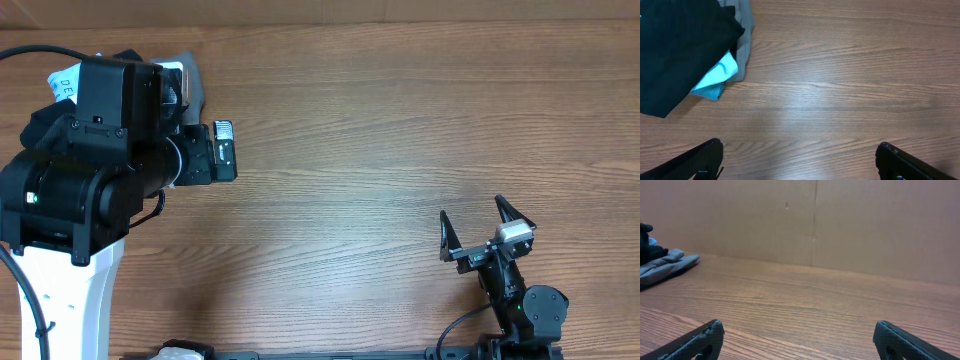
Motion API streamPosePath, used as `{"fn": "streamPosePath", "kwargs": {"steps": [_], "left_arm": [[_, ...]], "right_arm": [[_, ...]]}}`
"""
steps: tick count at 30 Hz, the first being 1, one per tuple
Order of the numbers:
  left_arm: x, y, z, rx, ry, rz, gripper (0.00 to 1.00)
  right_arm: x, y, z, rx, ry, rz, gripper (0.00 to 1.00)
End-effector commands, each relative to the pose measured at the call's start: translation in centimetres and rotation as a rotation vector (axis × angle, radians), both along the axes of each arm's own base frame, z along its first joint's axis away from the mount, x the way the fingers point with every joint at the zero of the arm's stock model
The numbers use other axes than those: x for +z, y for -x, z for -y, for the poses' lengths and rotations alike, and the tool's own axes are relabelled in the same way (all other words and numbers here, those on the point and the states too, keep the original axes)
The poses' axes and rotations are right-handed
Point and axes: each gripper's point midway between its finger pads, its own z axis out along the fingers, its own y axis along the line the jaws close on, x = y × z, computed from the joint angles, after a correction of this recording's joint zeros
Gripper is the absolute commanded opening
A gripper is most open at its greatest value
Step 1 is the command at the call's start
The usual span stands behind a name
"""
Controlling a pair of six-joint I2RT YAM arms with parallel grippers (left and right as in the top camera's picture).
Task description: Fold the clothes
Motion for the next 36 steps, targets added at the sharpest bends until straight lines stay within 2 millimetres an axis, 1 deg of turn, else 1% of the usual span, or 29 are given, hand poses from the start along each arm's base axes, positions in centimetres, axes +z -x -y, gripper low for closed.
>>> {"fn": "streamPosePath", "kwargs": {"steps": [1, 11, 12, 13, 16, 18, 20, 23, 29, 33, 34, 35, 36], "left_arm": [[0.1, -0.1, 0.1, 0.006, 0.004, 0.006, 1.00], [0.3, 0.0, -0.1, 0.012, -0.004, 0.012, 1.00], [0.9, -0.2, -0.8, 0.029, -0.036, 0.049, 1.00], [1.5, -0.4, -1.0, 0.038, -0.035, 0.083, 1.00], [4.1, -1.5, -0.4, 0.032, 0.021, 0.249, 1.00], [5.4, -1.9, 0.1, 0.011, 0.056, 0.362, 1.00], [5.5, -1.7, 0.4, -0.023, 0.079, 0.441, 1.00], [4.6, -0.8, 0.4, -0.068, 0.105, 0.534, 1.00], [0.7, 2.4, -0.8, -0.109, 0.073, 0.650, 1.00], [-2.7, 5.0, -1.5, -0.095, 0.060, 0.693, 1.00], [-3.8, 5.7, -1.6, -0.095, 0.060, 0.699, 1.00], [-5.3, 6.5, -1.6, -0.107, 0.044, 0.724, 1.00], [-6.2, 6.7, -1.6, -0.115, 0.031, 0.740, 1.00]], "right_arm": [[-0.2, 0.0, 0.0, -0.001, 0.000, 0.005, 1.00], [-0.1, 0.0, 0.0, -0.001, 0.000, 0.006, 1.00], [-0.1, 0.0, 0.0, -0.001, 0.001, 0.006, 1.00], [-0.1, 0.0, 0.0, -0.001, 0.000, 0.006, 1.00], [-0.2, 0.0, 0.0, -0.001, 0.001, 0.005, 1.00], [-0.1, 0.0, 0.0, -0.001, 0.001, 0.006, 1.00], [-0.1, 0.0, 0.0, -0.001, 0.001, 0.006, 1.00], [-0.2, 0.0, 0.0, -0.001, 0.001, 0.005, 1.00], [-0.1, 0.0, 0.0, -0.001, 0.000, 0.006, 1.00], [-0.1, 0.0, 0.0, -0.001, 0.001, 0.006, 1.00], [-0.1, 0.0, 0.0, -0.001, 0.001, 0.006, 1.00], [-0.2, 0.0, 0.0, -0.001, 0.001, 0.005, 1.00], [-0.2, 0.0, 0.0, -0.001, 0.001, 0.005, 1.00]]}}
